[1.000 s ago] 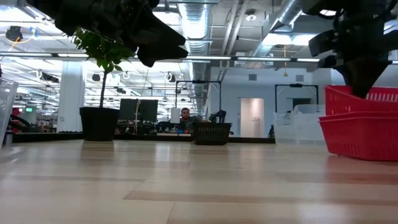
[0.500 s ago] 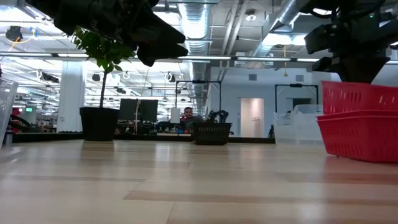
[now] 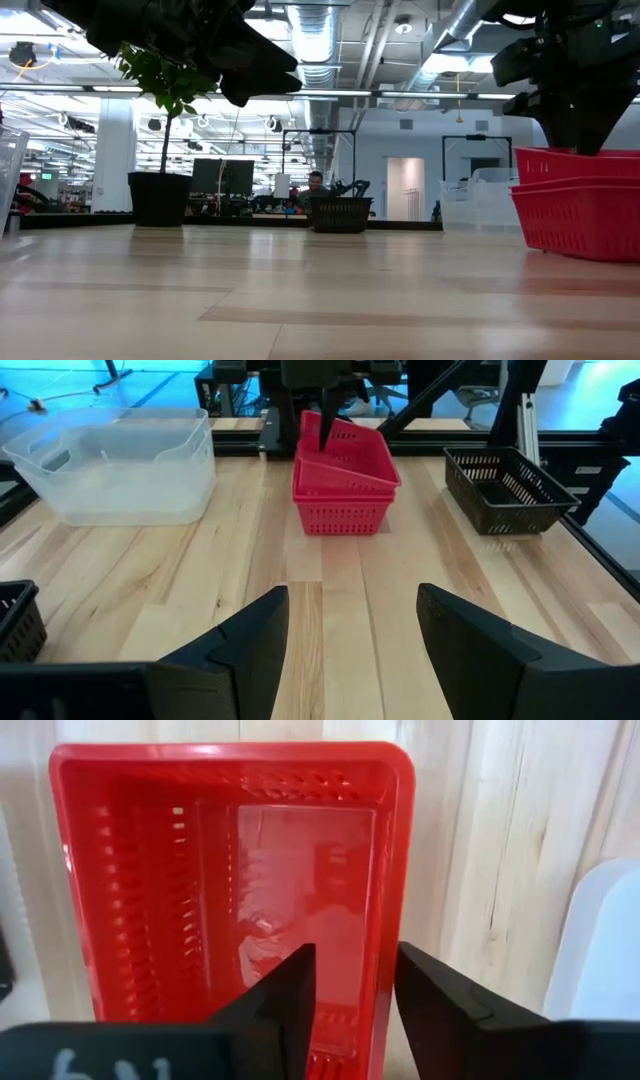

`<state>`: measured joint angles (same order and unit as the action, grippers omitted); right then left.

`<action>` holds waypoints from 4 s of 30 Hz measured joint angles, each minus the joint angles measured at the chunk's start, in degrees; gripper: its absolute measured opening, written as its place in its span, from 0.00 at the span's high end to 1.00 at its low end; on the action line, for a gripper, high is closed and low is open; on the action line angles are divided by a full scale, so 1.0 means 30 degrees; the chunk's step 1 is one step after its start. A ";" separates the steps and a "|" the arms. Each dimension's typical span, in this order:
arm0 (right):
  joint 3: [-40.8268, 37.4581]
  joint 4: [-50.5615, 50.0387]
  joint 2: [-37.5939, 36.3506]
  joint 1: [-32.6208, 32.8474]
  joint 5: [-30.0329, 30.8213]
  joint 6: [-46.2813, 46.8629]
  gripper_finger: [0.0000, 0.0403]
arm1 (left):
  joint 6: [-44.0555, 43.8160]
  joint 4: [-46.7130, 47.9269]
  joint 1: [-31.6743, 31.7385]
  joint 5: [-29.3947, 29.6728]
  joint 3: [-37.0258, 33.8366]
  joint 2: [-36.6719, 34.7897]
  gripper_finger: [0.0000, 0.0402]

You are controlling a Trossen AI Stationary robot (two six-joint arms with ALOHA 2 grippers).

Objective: Stack baskets by color
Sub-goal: Stack the bottom red bin on top of the top red bin, then stack the bottom black bin on top of the top black bin

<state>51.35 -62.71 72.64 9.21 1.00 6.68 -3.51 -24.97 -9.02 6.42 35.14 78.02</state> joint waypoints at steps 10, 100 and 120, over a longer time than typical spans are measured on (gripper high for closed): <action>0.2390 -0.2373 0.0000 0.0028 0.0137 -0.0386 0.64 | 0.0000 -0.0036 0.0000 0.0007 0.0000 0.0000 0.48; 0.0532 0.6925 0.1508 1.1142 0.0445 1.3626 0.47 | 0.0954 -0.0076 0.1042 -0.1530 0.0000 -0.0007 0.48; 0.0539 0.7649 0.5808 1.3802 -0.0793 1.6268 0.45 | 0.1263 -0.0169 0.1042 -0.1413 0.0000 -0.0007 0.48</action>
<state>52.97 -39.76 90.06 50.62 -1.38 55.48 0.28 -25.48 -5.89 2.17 35.14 78.00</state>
